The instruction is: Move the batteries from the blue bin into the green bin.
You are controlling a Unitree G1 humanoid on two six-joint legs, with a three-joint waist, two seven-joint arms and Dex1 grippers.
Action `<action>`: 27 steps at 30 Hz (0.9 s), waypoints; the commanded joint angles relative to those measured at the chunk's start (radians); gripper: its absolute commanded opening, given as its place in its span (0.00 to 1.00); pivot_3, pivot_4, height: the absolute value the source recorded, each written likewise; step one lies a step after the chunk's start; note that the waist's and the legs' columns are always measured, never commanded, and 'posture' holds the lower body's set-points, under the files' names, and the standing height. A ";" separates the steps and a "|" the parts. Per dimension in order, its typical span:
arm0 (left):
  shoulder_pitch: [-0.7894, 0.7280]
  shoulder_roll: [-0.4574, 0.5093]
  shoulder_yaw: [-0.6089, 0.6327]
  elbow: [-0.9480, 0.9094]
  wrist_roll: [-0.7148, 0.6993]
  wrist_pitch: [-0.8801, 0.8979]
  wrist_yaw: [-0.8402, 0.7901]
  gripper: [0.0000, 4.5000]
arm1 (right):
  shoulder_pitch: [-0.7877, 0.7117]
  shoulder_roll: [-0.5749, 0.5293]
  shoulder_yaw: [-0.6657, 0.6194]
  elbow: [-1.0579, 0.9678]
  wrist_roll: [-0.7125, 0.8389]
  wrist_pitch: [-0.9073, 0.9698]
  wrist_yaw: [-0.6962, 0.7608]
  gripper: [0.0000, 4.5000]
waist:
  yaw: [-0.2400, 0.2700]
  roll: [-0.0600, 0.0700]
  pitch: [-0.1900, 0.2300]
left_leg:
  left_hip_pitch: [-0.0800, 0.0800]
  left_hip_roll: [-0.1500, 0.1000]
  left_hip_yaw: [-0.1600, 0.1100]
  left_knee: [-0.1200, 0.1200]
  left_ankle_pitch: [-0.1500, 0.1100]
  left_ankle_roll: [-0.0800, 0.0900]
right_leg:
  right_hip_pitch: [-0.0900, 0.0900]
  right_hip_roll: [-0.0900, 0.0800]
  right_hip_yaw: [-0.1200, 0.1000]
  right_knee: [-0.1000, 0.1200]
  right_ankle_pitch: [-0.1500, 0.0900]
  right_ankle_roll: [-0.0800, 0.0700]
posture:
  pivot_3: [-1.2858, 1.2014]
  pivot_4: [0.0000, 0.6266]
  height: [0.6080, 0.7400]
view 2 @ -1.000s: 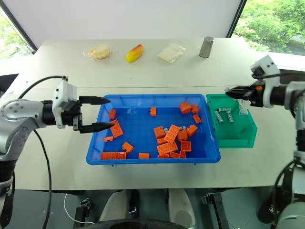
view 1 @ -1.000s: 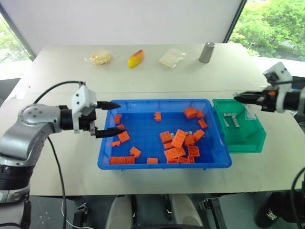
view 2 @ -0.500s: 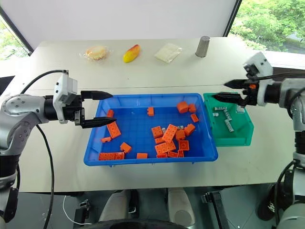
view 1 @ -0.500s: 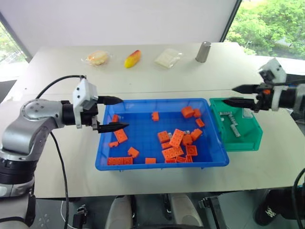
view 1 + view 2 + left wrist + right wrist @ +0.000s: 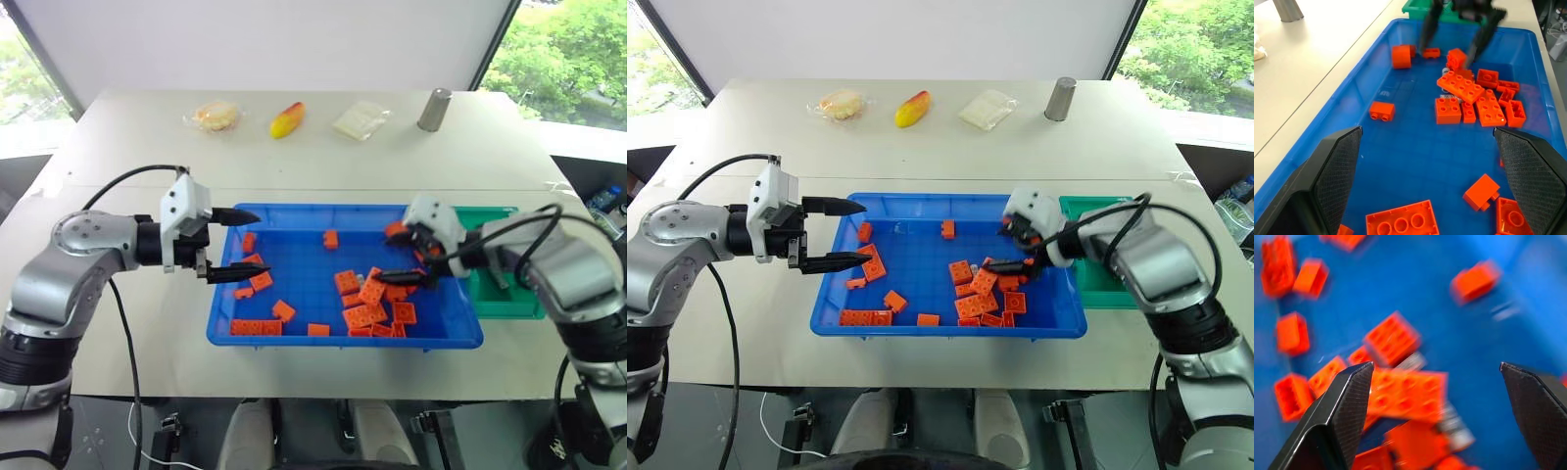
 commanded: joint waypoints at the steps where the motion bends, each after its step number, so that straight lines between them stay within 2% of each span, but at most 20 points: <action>1: 0.007 0.018 0.034 -0.034 -0.006 -0.003 0.004 1.00 | 0.016 -0.002 -0.019 -0.093 0.015 0.035 -0.040 0.95 | -0.003 0.000 0.000 | 0.000 0.000 0.000 0.000 0.000 0.000 | 0.000 0.000 0.000 0.000 0.000 0.000 | 0.52 0.24 1.00; 13: 0.008 0.029 0.027 -0.023 -0.002 -0.008 -0.005 1.00 | 0.068 0.001 -0.002 -0.185 0.036 0.104 -0.109 0.95 | -0.002 0.000 0.000 | 0.001 0.000 -0.001 0.000 0.000 0.000 | 0.000 0.001 0.000 0.001 0.000 0.000 | 0.52 0.24 1.00; 19: -0.015 0.029 0.022 -0.009 -0.003 -0.005 -0.015 1.00 | 0.090 -0.027 0.065 -0.141 -0.048 0.004 -0.131 0.95 | -0.002 0.000 0.000 | 0.001 0.000 -0.001 0.000 0.000 0.000 | 0.000 0.001 0.000 0.000 0.000 0.000 | 0.52 0.24 1.00; 27: -0.023 0.029 0.018 0.008 0.010 -0.018 -0.025 1.00 | 0.097 -0.015 0.062 -0.117 -0.061 -0.030 -0.138 0.95 | -0.003 0.000 0.000 | 0.001 0.000 -0.001 0.000 0.000 0.000 | 0.000 0.001 0.000 0.001 0.000 0.000 | 0.52 0.24 1.00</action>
